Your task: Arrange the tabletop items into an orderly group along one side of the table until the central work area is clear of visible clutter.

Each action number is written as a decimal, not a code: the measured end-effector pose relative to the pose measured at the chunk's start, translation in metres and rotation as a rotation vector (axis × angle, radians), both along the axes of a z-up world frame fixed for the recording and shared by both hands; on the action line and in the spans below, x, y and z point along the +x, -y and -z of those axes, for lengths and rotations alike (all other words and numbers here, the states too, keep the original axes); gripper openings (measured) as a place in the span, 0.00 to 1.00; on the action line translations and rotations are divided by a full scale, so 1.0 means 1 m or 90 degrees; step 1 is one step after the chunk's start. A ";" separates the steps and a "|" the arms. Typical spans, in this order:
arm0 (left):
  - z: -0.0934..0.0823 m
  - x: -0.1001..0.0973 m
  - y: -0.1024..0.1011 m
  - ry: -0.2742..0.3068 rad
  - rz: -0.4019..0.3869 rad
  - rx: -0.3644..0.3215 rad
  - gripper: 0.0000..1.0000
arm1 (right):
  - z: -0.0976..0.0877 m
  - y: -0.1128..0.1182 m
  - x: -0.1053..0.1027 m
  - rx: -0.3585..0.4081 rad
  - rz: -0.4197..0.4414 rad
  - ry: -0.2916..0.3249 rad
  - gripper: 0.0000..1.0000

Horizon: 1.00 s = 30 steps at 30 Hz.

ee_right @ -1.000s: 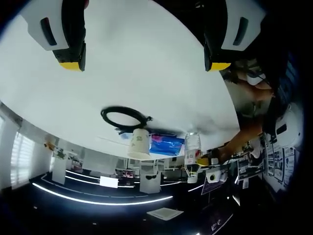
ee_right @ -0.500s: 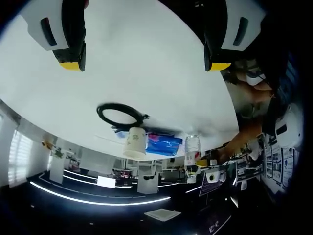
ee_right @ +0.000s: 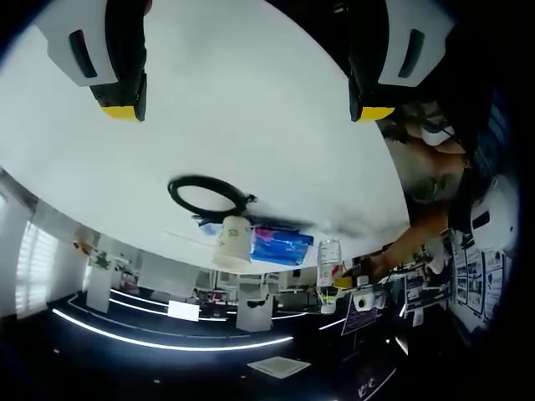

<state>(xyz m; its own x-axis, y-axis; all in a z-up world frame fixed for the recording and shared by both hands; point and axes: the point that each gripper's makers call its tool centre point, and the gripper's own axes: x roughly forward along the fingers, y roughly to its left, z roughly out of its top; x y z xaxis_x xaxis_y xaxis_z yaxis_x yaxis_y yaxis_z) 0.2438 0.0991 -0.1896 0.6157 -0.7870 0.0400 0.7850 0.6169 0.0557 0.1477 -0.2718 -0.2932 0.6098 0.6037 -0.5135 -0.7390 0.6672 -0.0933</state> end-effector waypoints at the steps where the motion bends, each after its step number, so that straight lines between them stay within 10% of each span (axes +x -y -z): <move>1: 0.000 0.001 -0.001 0.001 -0.001 0.000 0.36 | 0.000 0.000 0.000 0.000 0.000 0.000 0.98; 30: 0.015 0.030 -0.043 0.018 0.026 -0.015 0.36 | -0.006 0.006 -0.003 -0.010 0.021 0.006 0.98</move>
<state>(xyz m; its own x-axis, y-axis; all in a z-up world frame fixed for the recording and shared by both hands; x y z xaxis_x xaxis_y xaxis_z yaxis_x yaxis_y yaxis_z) 0.2738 0.1421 -0.2046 0.5818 -0.8098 0.0755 0.8077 0.5862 0.0638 0.1447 -0.2783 -0.2869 0.6339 0.5752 -0.5170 -0.7158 0.6894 -0.1106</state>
